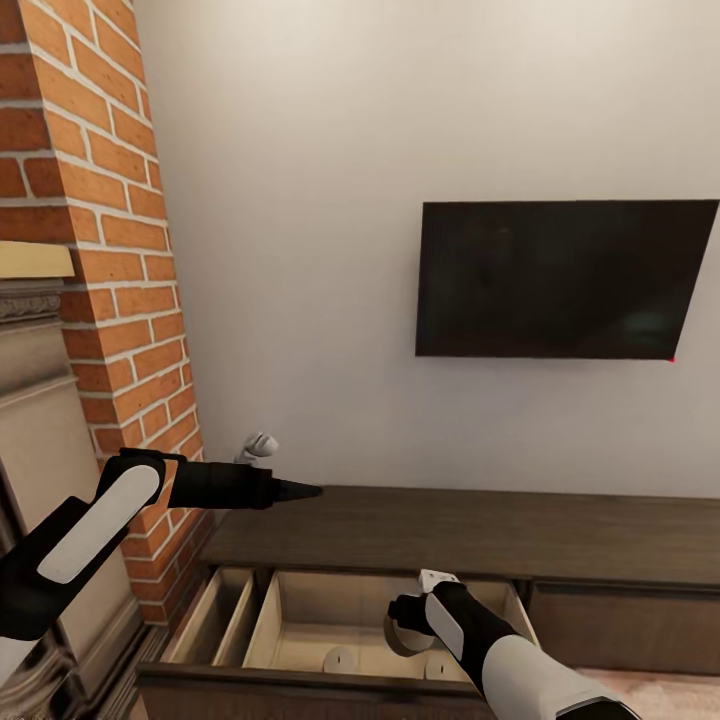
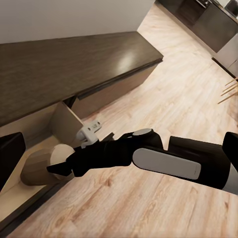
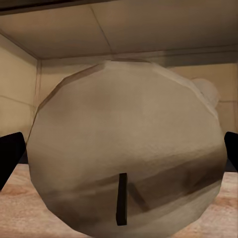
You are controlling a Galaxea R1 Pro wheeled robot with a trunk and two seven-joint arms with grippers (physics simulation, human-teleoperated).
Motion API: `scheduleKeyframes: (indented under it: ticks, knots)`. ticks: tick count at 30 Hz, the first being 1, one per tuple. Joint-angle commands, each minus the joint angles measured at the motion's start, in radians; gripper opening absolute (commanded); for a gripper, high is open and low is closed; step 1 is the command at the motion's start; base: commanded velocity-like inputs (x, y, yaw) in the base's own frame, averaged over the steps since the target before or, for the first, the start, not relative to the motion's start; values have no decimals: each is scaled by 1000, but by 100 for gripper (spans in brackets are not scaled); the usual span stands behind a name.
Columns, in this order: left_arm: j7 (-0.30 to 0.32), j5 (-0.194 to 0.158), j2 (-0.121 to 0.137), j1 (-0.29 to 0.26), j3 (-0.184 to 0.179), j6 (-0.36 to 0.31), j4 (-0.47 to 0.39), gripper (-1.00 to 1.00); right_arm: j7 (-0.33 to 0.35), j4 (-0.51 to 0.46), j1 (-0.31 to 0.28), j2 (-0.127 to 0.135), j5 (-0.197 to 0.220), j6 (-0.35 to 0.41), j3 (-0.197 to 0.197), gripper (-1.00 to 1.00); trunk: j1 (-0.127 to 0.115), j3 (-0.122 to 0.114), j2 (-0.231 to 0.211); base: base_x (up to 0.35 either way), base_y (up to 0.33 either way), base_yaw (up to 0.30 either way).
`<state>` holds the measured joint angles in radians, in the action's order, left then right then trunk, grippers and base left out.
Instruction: Place each of the two pumpkins and all three candles from the living room inside a cabinet in the living room (use any cabinet), then make sure every cabinet is closed, and position the cauldron so it is next to a table in the living room.
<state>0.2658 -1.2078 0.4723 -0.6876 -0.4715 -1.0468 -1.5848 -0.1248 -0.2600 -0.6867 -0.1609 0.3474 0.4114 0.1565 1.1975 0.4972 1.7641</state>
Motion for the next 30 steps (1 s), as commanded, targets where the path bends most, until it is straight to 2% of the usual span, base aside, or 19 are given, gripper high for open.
scheduleKeyframes:
  ticks: [1, 25, 30]
  knots:
    - [10, 9, 0, -1, -1, 0, 0, 100, -9, -2, -1, 1, 12, 4, 8, -100, 4, 4, 8, 0, 0, 0]
    - [10, 8, 0, -1, -1, 0, -1, 100, -9, -1, -1, 0, 12, 3, 8, -100, 96, 80, 176, 0, 0, 0]
    - [10, 8, 1, -1, -1, 0, -1, 100, -9, -2, -1, 0, 12, 1, 8, -100, 96, 80, 176, 0, 0, 0]
